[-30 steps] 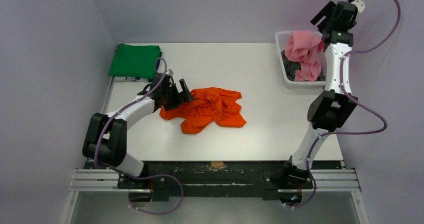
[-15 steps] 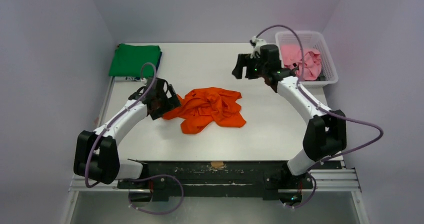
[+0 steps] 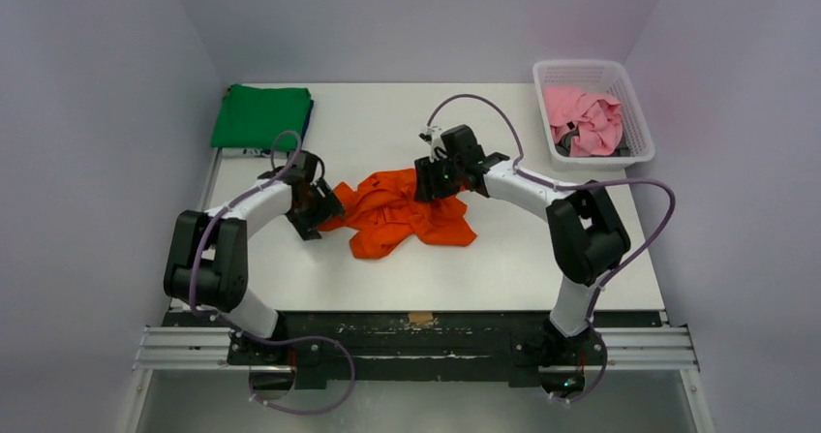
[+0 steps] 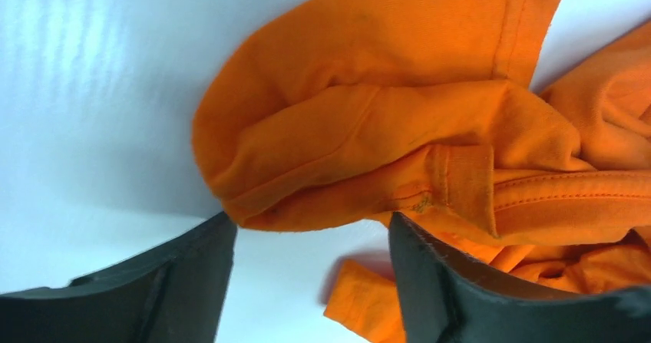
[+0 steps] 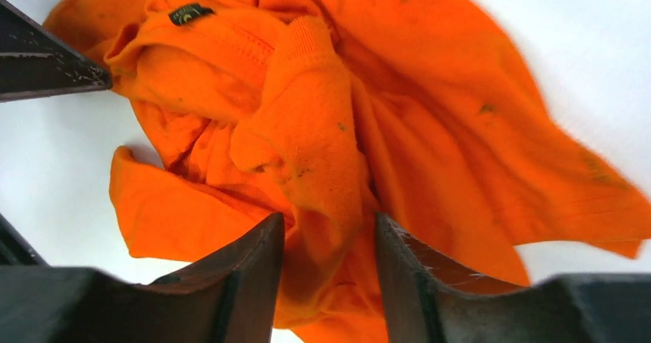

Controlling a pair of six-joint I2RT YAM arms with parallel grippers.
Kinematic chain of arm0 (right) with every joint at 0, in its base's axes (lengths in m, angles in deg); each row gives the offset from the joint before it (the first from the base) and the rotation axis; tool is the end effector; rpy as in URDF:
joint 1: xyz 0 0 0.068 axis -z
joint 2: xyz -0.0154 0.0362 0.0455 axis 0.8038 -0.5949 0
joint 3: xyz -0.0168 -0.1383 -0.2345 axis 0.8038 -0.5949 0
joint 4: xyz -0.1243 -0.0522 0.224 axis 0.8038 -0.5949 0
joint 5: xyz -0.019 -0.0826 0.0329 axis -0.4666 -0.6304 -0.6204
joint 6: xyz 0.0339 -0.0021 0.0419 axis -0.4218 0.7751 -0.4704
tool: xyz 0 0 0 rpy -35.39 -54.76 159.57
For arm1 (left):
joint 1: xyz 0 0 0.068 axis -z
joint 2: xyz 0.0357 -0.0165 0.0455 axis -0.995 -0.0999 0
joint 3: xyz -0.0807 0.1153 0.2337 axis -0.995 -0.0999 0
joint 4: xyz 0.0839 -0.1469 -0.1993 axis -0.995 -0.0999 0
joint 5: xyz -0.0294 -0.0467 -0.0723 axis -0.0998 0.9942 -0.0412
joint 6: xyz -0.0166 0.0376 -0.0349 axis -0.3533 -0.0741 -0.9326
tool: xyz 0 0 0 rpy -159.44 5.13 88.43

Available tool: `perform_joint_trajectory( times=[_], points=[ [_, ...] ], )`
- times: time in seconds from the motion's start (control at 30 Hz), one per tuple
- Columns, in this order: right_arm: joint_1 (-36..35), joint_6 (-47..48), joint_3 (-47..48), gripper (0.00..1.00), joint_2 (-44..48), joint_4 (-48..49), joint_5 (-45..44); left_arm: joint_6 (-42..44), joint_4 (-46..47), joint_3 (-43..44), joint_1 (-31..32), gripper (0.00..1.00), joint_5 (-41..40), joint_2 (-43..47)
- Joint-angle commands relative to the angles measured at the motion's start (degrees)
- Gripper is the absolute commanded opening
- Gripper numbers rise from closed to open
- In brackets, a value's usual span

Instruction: Fold and stack the t-shirts

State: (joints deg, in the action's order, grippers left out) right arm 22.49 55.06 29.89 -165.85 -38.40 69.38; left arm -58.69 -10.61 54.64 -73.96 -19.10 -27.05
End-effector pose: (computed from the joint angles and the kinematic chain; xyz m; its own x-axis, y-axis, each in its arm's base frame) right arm 0.3328 0.2118 0.2122 -0.7453 -0.2051 -0.6343 -0.5116 0.7861 0.3469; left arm 0.2778 -0.0517 0.1690 -0.7329 -0.6550 -0.1842 -0.6006 0.7500 -0.2771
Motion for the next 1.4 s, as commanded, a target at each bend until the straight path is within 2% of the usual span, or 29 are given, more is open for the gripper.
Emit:
perform_joint_trajectory(
  times=[0.0, 0.03, 0.07, 0.1, 0.17, 0.27, 0.37, 0.53, 0.7, 0.83, 0.93, 1.07, 1.23, 1.37],
  points=[
    [-1.23, -0.80, 0.84, 0.37, -0.42, 2.56, 2.01, -1.31, 1.00, 3.56, 1.12, 0.57, 4.62, -5.86],
    [-1.23, -0.69, 0.53, 0.30, -0.18, 2.98, 2.20, -0.83, 1.27, 4.82, 1.19, 0.41, 5.82, -7.91],
    [-1.25, -0.67, 0.35, 0.24, 0.08, 3.21, 2.07, 0.47, 2.51, 5.84, 1.32, 0.16, 7.19, -9.69],
    [-1.21, -0.44, 0.43, 0.16, 0.39, 3.09, 1.64, 0.96, 3.76, 6.60, 1.52, 0.00, 8.39, -11.35],
    [-1.19, 0.09, 0.88, 0.00, 1.72, 1.27, 0.06, 1.97, 5.86, 7.97, 1.63, 0.00, 11.12, -12.57],
    [-0.89, 0.19, 0.93, 0.00, 6.73, -1.61, -11.06, 2.89, 8.40, 7.75, 2.03, 0.00, 9.18, -7.25],
    [0.40, 0.85, 1.06, 0.00, 13.90, -1.91, -16.06, 6.21, 9.78, 7.83, 2.34, 0.00, 4.85, 2.77],
    [2.43, 7.35, 5.71, 0.00, 23.97, -6.44, -14.35, 13.57, 18.78, 9.02, 4.36, 0.00, 4.04, 20.49],
    [2.44, 12.01, 9.17, 0.00, 34.86, -7.25, -13.25, 18.21, 20.06, 14.57, 6.19, 0.00, -0.21, 33.63],
    [2.44, 16.80, 14.94, 0.00, 42.18, -9.76, -9.46, 21.12, 27.57, 17.18, 6.56, 0.00, 6.10, 41.03],
    [2.45, 18.90, 22.37, 0.00, 44.99, -12.92, -2.06, 21.53, 31.24, 20.31, 6.66, 0.00, 12.82, 44.13],
    [2.44, 19.87, 34.87, 0.00, 44.36, -19.80, 7.53, 23.65, 34.30, 26.35, 6.74, 0.00, 16.07, 46.73],
    [2.48, 19.01, 42.61, 0.00, 42.83, -22.19, 4.52, 25.17, 33.67, 33.12, 6.75, 0.00, 20.14, 46.61],
    [2.44, 18.23, 45.08, 0.00, 40.52, -23.08, 1.07, 25.51, 28.21, 38.29, 6.75, 0.00, 20.24, 43.06]
  ],
)
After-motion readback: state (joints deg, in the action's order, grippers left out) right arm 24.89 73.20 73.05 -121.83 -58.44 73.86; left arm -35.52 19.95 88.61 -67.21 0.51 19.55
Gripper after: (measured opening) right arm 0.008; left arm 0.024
